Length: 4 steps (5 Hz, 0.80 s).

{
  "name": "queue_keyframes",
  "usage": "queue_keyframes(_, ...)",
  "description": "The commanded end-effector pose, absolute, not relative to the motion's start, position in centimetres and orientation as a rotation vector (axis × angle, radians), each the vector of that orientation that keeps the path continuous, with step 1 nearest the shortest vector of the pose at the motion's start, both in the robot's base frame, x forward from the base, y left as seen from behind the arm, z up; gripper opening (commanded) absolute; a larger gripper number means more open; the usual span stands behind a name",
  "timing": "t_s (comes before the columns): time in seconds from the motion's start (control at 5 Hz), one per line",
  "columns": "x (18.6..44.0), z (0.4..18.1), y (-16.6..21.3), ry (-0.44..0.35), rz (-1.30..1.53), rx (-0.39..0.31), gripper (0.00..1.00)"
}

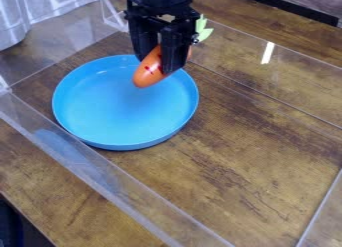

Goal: Remove the carrot from inside the blue tray and put it on the table

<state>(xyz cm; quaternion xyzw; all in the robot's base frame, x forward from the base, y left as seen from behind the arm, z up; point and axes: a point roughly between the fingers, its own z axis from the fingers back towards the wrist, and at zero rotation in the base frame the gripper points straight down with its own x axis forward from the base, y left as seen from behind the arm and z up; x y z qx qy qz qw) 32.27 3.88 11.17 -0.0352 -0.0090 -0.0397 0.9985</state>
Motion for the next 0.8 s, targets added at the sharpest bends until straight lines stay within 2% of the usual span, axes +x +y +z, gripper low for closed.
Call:
queue_keyframes(0.0,33.10,13.52,3.20,-0.096,-0.101,-0.051,0.00)
queue_keyframes(0.6,33.10,14.25,3.01,-0.109,-0.098,-0.041,0.00)
